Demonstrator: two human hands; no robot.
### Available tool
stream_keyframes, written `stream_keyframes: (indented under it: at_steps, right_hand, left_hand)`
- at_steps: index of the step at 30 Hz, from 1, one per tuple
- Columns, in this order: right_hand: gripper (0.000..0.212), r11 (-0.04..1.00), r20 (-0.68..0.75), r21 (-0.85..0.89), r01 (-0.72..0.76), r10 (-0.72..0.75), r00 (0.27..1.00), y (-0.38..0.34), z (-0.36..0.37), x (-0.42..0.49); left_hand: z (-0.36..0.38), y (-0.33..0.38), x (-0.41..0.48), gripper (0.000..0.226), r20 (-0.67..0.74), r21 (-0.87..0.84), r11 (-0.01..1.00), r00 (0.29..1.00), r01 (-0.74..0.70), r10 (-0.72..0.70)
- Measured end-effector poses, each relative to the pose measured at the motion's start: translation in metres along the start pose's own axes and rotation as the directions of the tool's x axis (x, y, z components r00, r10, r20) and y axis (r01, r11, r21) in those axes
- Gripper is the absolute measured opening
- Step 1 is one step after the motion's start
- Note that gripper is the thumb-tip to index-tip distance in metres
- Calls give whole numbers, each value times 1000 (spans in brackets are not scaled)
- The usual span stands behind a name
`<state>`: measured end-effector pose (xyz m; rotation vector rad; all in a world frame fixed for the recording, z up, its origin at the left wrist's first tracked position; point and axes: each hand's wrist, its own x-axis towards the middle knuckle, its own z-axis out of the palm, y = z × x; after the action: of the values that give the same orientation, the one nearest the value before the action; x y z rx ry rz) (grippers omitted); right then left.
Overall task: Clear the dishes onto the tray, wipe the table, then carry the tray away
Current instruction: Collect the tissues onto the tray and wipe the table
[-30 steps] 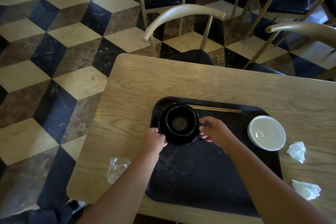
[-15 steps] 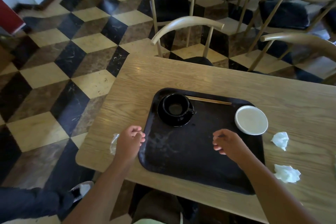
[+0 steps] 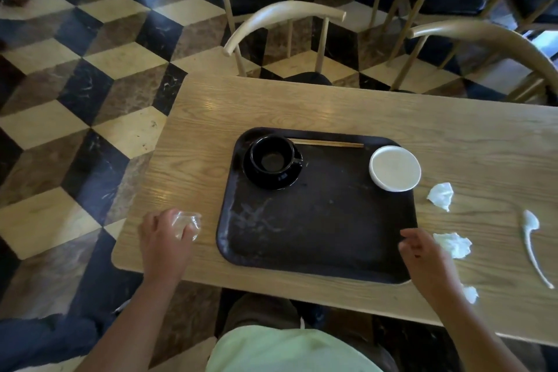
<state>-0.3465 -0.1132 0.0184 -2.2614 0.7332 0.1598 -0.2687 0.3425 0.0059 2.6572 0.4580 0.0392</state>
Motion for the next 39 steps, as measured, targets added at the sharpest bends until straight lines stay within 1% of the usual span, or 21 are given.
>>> stream_keyframes:
  at_steps: [2,3,5,7,11,14,16,18,21,23,26,30,33,35,37,39]
  right_hand:
    - [24,998,-87,-50,-29,25,996,12,-11,-7]
    - [26,995,-124,-98,-21,9,992,20,-16,-10]
    - [31,979,-181,-202,-10,-27,983,36,-23,-17]
    - [39,959,-207,-277,-50,-9,978,51,-26,-21]
    - [52,928,-171,-340,-152,98,980,73,-22,-21]
    - [57,925,-103,-321,-205,181,978,80,-13,-21]
    - [58,914,-91,-338,-225,207,974,82,-6,-20]
    - [57,893,-119,-385,-234,203,972,85,0,-18]
    - [51,906,-127,-364,-216,181,975,90,5,-15]
    - [47,917,-119,-350,-189,156,980,92,8,-15]
    - [42,937,-120,-314,-155,123,985,92,9,-15]
    - [36,961,-134,-239,-141,112,985,93,0,-9]
    - [33,967,-222,-215,-135,86,971,93,-9,-4]
    - [37,966,-265,-210,-149,90,960,91,-15,3]
    - [43,959,-299,-204,-197,131,945,87,-18,13]
    - [47,952,-306,-220,-214,141,942,83,-19,24]
  left_hand:
    - [5,-8,0,53,38,53,999,999,14,-16]
    - [7,-12,1,59,61,65,998,998,23,-27]
    - [12,-19,1,66,94,54,998,995,40,-45]
    - [17,-23,0,69,122,45,998,991,41,-46]
    - [27,-26,-5,69,155,3,998,986,56,-55]
    - [34,-25,-6,85,165,26,998,984,59,-62]
    - [38,-21,-7,95,157,49,998,986,43,-51]
    - [43,-17,-8,94,148,70,997,989,-16,6]
    - [47,-15,-11,91,171,132,986,982,-105,82]
    - [49,-13,-12,85,190,171,978,978,-117,84]
    - [50,-9,-13,79,192,190,978,980,-83,46]
    - [47,-3,-14,79,164,128,992,986,-10,-11]
    - [44,3,-12,78,122,54,997,991,47,-53]
    - [42,9,-11,76,84,-5,998,995,58,-58]
    - [41,15,-10,75,54,-41,999,998,33,-31]
    - [42,20,-8,75,43,-76,997,999,13,-10]
